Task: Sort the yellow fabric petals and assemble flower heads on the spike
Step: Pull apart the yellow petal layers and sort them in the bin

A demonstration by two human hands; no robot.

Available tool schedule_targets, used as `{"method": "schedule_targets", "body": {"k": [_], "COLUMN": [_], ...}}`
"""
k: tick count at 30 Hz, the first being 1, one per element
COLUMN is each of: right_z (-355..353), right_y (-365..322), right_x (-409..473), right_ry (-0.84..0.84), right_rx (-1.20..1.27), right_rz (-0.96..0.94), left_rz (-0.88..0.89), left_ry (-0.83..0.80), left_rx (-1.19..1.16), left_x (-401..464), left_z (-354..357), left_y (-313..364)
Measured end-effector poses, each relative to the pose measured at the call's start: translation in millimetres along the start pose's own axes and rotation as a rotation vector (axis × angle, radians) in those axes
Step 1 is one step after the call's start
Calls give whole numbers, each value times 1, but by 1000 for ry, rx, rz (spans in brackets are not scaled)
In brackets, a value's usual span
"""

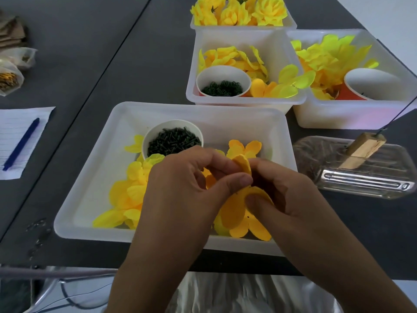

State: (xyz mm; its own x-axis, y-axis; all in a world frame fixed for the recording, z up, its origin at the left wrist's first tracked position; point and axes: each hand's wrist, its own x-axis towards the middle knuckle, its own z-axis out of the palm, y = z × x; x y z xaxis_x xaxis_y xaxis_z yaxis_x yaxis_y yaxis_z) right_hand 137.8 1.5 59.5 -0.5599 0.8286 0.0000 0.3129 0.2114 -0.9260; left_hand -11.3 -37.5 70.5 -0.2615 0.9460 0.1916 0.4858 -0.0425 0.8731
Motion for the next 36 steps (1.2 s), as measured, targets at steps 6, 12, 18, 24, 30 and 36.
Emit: {"method": "schedule_targets", "body": {"k": [6, 12, 18, 24, 30, 36], "right_z": [-2, -8, -15, -20, -21, -22], "right_y": [-2, -9, -15, -16, -15, -14], "right_x": [-2, -4, -4, -5, -6, -6], "right_ry": [-3, -45, -139, -186, -169, -189], "right_rx": [-114, -58, 52, 135, 85, 141], "right_rz": [-28, -29, -12, 3, -2, -8], "left_rz": [1, 10, 65, 111, 84, 91], "left_ry": [-29, -6, 5, -14, -41, -52], "left_rx": [-42, -56, -47, -50, -40, -57], "left_x": [0, 1, 2, 2, 2, 2], "left_z": [-2, -3, -5, -6, -5, -6], "left_y": [-1, -2, -4, -2, -1, -1]}}
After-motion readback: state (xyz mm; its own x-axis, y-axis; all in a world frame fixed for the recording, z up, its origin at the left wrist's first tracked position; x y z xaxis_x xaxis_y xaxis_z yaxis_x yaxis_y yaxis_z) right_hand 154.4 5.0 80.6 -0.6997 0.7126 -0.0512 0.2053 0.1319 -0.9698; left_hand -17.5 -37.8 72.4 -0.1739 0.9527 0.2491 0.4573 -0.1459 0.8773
